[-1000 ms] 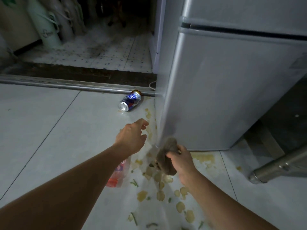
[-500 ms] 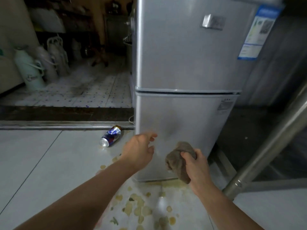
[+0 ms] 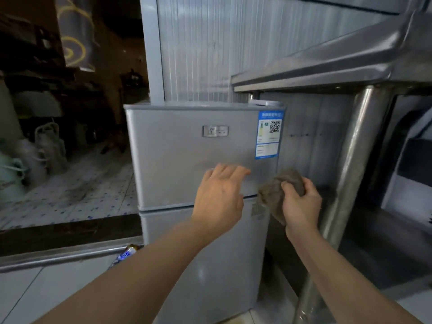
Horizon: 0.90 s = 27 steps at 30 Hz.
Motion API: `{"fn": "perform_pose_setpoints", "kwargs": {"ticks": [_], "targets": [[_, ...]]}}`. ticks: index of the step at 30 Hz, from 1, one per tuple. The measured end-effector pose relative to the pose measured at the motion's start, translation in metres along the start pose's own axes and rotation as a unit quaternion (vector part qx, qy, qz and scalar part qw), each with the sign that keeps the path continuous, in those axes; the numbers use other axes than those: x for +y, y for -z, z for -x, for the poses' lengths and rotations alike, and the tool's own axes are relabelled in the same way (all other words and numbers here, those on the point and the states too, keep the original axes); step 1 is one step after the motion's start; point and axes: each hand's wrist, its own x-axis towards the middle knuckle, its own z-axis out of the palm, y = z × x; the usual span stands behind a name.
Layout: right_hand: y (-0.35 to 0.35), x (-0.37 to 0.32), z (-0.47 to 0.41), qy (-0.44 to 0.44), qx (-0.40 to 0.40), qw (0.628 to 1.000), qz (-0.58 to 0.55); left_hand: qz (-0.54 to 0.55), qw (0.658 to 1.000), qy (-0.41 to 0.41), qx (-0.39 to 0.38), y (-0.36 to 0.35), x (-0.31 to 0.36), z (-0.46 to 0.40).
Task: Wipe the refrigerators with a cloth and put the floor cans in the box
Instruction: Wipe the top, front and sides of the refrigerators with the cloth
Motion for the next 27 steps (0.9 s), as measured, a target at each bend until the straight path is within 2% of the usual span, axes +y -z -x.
{"fn": "perform_pose_setpoints", "kwargs": {"ticks": [5,10,15,19,27], "targets": [[-0.02,-0.028,-0.05,0.045,0.013,0.999,-0.018,-0.111,0.991,-0.054,0.059,0.011,0.008,-0.057],[-0.042,-0.049,-0.091,0.085,0.038,0.995,-0.043,-0.196,0.978,-0.06,0.036,0.009,0.007,-0.093],[-0.059,-0.068,-0.12,0.073,-0.028,0.996,-0.029,-0.219,0.975,-0.031,0.035,0.0,0.004,-0.113],[-0.063,-0.071,-0.125,0.037,-0.109,0.991,-0.063,-0.222,0.973,-0.029,0.059,-0.009,-0.001,-0.114],[-0.064,-0.055,-0.121,0.053,-0.136,0.987,-0.074,-0.224,0.968,-0.033,0.109,-0.025,-0.002,-0.113]]}}
